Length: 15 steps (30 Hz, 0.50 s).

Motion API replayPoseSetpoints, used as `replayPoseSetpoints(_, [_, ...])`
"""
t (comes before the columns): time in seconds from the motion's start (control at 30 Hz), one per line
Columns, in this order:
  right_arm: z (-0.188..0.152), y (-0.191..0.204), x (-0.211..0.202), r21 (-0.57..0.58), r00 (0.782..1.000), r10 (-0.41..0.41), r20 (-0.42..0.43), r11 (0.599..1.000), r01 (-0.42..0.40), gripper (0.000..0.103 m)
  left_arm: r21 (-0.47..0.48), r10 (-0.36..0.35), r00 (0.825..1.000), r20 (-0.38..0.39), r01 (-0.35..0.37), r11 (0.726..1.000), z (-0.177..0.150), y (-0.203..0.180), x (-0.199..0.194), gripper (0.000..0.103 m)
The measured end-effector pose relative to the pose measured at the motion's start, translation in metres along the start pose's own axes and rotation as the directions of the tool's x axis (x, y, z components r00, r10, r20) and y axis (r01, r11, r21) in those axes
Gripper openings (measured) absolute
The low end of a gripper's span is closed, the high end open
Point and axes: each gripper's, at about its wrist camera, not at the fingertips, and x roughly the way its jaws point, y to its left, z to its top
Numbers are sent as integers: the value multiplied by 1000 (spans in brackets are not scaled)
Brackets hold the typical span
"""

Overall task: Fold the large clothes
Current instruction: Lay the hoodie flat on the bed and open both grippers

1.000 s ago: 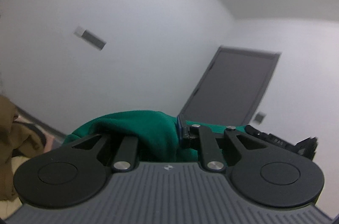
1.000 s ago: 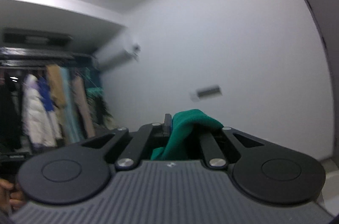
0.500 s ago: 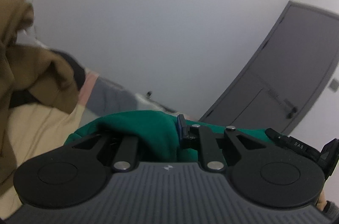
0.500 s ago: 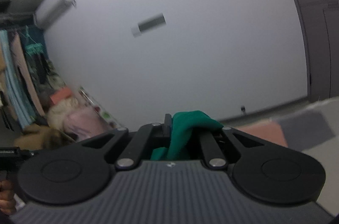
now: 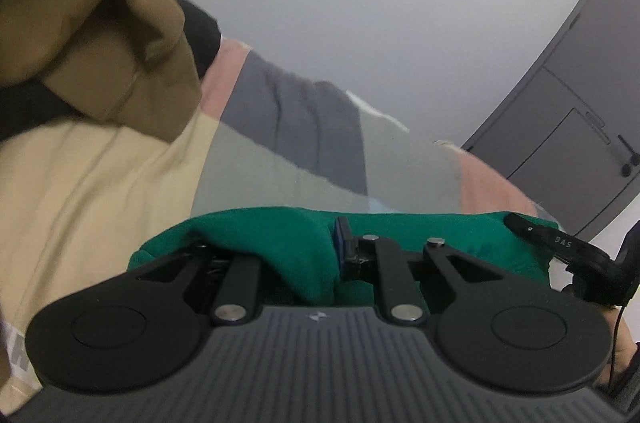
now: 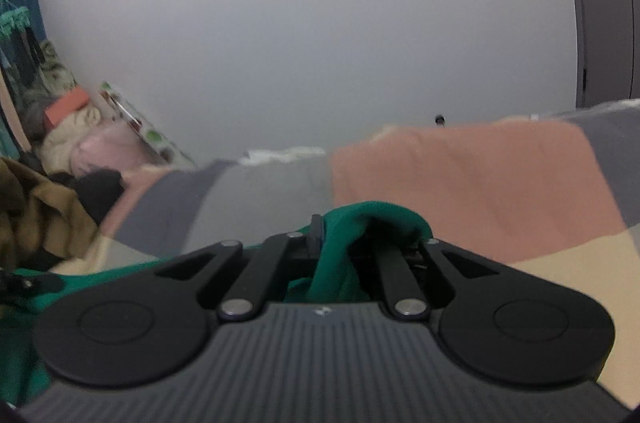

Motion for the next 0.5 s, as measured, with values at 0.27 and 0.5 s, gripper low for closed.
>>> replayPoseSetpoints(0.27, [-8, -7, 2, 9, 999, -16, -44, 1000, 17, 10, 42, 12, 1000, -25, -11, 999, 2, -17, -9, 41])
replayPoseSetpoints(0.5, [-4, 0, -40, 27, 999, 13, -35, 1000, -12, 62, 69, 40, 999, 4, -41, 997, -7, -40, -70, 60])
